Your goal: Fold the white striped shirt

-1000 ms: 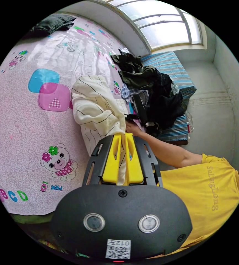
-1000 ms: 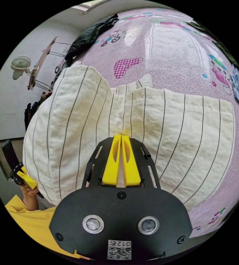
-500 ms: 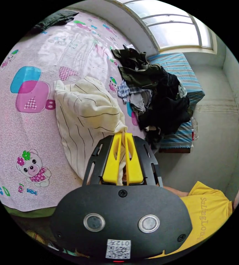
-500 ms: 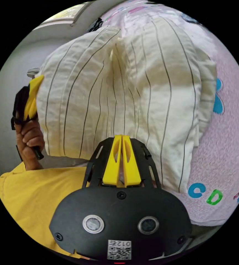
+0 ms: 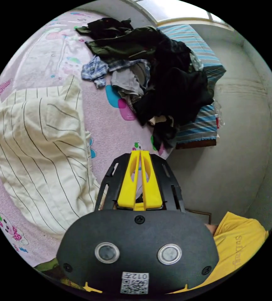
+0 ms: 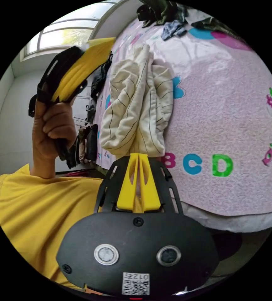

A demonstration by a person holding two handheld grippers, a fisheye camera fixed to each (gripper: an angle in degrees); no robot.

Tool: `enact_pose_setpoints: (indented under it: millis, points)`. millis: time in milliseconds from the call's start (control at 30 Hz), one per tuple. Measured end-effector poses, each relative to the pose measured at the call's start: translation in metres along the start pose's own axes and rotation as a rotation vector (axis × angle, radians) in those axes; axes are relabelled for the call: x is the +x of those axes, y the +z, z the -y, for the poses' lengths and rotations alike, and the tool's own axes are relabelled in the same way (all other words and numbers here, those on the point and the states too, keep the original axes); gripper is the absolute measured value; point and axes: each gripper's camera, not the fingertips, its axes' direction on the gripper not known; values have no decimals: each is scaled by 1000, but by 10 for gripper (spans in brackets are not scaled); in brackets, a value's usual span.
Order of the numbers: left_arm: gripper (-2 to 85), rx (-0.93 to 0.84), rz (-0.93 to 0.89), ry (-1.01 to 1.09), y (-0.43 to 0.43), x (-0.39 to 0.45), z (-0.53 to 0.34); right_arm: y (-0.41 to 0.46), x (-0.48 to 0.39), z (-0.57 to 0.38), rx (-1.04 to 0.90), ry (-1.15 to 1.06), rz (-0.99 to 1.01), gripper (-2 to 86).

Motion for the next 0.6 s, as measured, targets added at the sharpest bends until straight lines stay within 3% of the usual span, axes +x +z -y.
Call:
enact_pose_setpoints:
  millis: [167,400,600]
  points:
    - [18,133,145,82,-28,12,-33,-46,-23,21,121,-199,-125,41]
    - [87,-53,508,210,39,32,-99,-51,-56,101,102,-374,-245,99]
    - [106,-95,689,329,130,76,-104,-29,-96,148,-34,-604,-454,118]
